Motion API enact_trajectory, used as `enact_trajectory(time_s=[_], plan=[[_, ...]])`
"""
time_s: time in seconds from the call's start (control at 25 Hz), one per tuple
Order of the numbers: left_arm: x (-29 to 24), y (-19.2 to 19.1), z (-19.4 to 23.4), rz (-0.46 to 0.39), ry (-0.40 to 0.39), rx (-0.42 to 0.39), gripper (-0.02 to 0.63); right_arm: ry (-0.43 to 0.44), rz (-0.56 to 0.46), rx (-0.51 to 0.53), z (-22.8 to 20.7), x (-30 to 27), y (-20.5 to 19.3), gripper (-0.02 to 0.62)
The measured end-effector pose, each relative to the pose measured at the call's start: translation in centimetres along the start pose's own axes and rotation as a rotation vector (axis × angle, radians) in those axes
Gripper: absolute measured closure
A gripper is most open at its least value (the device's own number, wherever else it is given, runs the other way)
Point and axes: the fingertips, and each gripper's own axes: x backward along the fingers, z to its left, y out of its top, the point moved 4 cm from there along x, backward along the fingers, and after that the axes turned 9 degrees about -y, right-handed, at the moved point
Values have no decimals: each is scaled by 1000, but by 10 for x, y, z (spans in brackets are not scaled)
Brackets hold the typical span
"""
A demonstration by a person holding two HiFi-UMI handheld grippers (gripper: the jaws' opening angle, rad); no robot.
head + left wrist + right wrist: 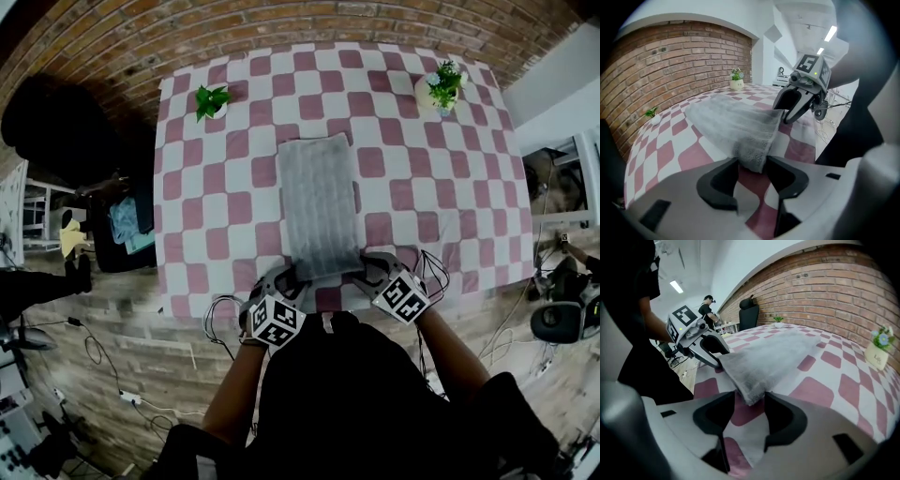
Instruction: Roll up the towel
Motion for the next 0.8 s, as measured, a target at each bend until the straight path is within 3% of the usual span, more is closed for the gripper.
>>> enact_trajectory(time_s=[0.12, 0.28, 0.4, 0.52, 0.6, 0.64, 0.8], plan=[[9, 0, -8, -25, 71, -106, 339, -76, -78, 147, 2, 16, 2, 367], [7, 0, -27, 91, 145, -515, 327, -150, -140, 554, 21, 25, 2, 367], [-3, 1, -33, 178, 97, -721, 362, -151, -120, 780, 29, 12, -1, 367], [-5, 3, -28, 221, -8, -766, 353, -136, -90, 844, 26, 2, 10, 367], [-5, 5, -22, 246, -44, -758, 398, -108, -81, 850, 21, -7, 9, 368], [-6, 6, -20, 250, -53, -749, 435, -81, -77, 844, 19, -10, 7, 370], [-11, 7, -12, 267, -106, -736, 451, 72, -41, 785, 16, -13, 6, 412]])
